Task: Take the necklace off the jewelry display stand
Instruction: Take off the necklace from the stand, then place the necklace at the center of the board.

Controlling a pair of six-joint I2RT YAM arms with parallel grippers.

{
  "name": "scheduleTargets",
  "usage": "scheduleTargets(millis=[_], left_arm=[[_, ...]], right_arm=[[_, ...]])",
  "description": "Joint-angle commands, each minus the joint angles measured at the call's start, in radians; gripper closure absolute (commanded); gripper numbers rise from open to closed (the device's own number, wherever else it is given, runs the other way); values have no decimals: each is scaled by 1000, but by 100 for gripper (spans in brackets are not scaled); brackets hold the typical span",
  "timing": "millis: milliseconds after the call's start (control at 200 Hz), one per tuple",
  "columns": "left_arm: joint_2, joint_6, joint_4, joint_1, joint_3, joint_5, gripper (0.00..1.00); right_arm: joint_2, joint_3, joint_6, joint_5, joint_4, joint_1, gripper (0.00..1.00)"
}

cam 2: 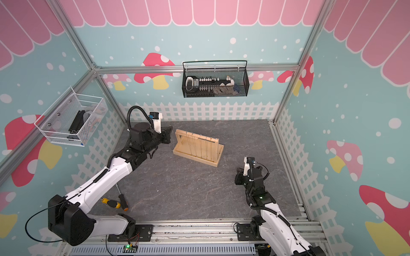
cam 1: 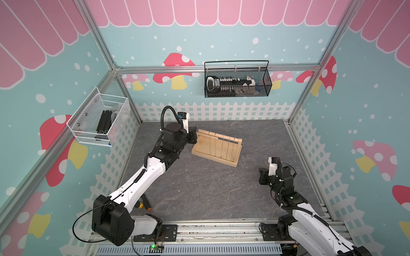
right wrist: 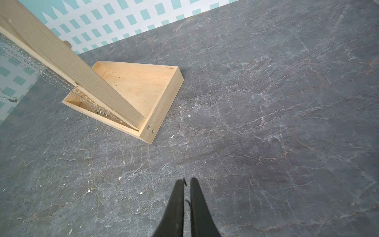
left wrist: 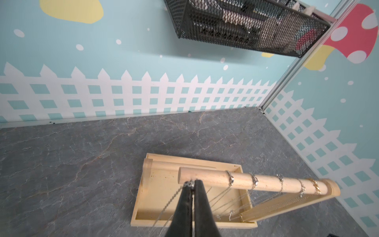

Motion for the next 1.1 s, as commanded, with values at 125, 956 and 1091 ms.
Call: scheduleTargets(millis=[125,956,1091], left_arm=[[-183,27,-186,-133,-41,-52,100],[-809,-370,-394,-256,-396,293,100],[-879,-415,-413,-256,-457,299,100]], right_arm=[[7,7,-3,18,-3,4,89],[24,-23,-29,-24,55,3,88],[47,-21,-28,-37,67,3,88]])
